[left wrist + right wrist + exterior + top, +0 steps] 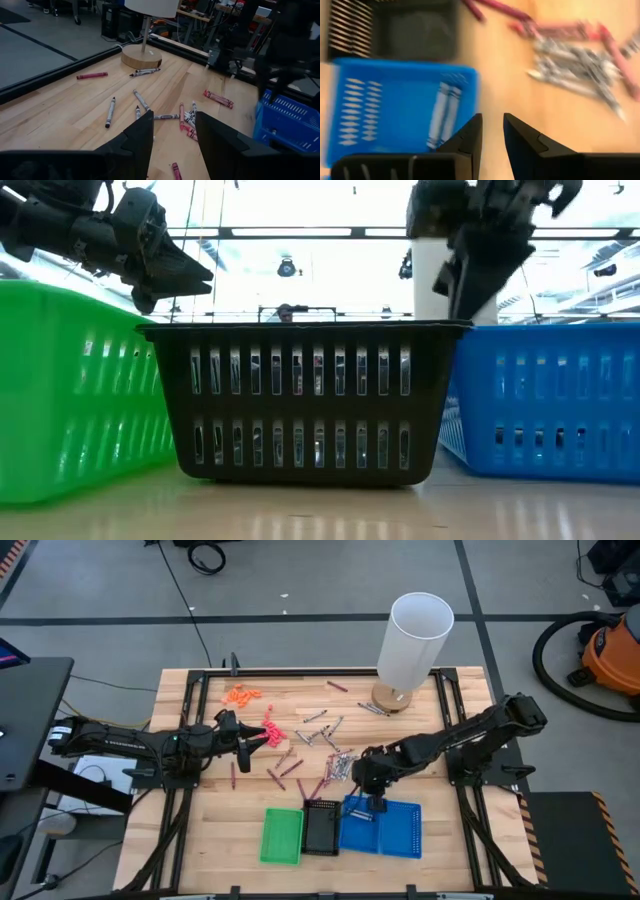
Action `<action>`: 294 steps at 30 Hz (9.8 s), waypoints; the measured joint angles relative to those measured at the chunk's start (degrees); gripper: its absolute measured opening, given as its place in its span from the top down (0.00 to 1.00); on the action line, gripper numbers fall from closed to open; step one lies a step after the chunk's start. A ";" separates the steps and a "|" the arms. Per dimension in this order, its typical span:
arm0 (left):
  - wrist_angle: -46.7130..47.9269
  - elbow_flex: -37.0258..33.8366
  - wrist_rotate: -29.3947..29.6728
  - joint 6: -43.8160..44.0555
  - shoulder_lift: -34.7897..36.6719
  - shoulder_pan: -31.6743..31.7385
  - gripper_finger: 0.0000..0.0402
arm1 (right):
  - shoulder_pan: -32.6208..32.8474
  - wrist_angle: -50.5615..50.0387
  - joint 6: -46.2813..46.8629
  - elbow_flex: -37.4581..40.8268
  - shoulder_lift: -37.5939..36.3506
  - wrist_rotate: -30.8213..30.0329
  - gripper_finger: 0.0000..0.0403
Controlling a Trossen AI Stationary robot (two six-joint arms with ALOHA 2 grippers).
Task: Sort crayons
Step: Put the white crayon into the black bin, then put the pink crayon into the right blue bin
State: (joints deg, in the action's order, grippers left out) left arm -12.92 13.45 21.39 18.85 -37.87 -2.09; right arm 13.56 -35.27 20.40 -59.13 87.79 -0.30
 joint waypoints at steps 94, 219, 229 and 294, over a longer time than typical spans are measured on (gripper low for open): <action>0.71 0.00 0.00 0.04 0.00 0.02 0.61 | -2.76 24.57 -12.38 -4.78 9.64 -0.08 0.90; 0.84 0.02 0.00 0.09 0.00 -0.02 0.61 | -5.03 0.74 -5.43 -5.80 4.26 -15.80 0.74; 0.80 0.02 0.02 0.09 0.01 -0.01 0.61 | -7.44 4.33 -5.03 2.67 -2.53 -17.98 0.74; 0.75 0.02 0.02 0.11 0.02 0.00 0.61 | -17.78 28.83 -8.85 16.13 1.41 -2.78 0.75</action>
State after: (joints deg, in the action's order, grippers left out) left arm -12.16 13.47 21.41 18.96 -37.85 -2.09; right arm -4.22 -6.43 11.55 -43.01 89.20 -3.08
